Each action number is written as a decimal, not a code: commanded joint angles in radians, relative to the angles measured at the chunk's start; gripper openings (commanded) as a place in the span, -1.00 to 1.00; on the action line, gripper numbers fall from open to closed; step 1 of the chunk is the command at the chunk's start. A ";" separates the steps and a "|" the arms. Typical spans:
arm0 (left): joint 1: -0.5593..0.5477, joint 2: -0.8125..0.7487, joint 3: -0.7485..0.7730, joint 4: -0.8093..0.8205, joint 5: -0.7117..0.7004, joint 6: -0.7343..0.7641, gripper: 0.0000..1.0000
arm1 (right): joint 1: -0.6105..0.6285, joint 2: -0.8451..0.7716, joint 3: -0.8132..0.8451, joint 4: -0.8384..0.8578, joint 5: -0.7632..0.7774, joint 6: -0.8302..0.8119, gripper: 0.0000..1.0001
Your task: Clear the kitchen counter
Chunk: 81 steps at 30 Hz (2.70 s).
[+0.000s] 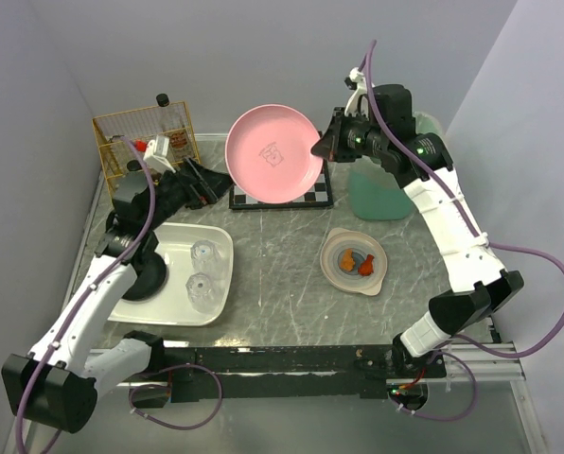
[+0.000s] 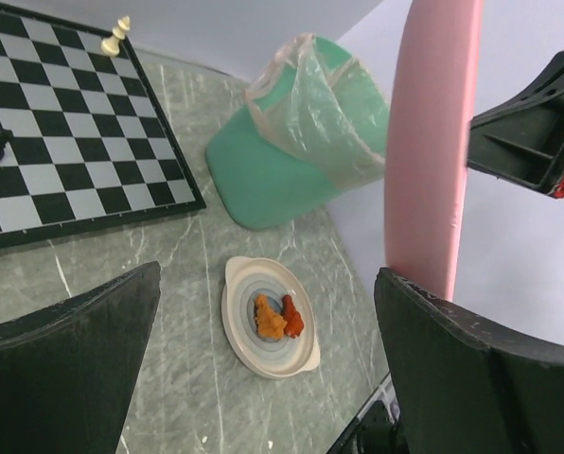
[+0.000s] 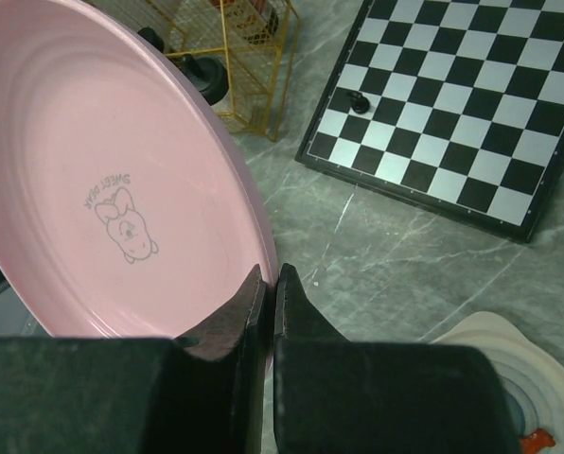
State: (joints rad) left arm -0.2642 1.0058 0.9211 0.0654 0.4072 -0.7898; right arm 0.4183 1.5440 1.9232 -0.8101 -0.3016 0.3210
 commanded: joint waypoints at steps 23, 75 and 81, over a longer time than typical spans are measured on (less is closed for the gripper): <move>-0.052 -0.073 0.041 0.002 -0.128 0.029 0.99 | 0.043 0.018 -0.023 0.040 0.106 0.030 -1.00; 0.321 -0.295 -0.166 -0.567 -0.401 -0.242 -0.99 | -0.118 -0.197 -0.372 0.244 0.036 0.121 0.25; 0.394 -0.424 -0.189 -0.783 -0.539 -0.370 -0.99 | -0.144 -0.220 -0.412 0.262 -0.002 0.121 0.25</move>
State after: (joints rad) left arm 0.1032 0.6567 0.7181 -0.5797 -0.0269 -1.0248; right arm 0.2939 1.3663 1.5280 -0.6033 -0.2653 0.4301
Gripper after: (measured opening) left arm 0.129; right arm 0.627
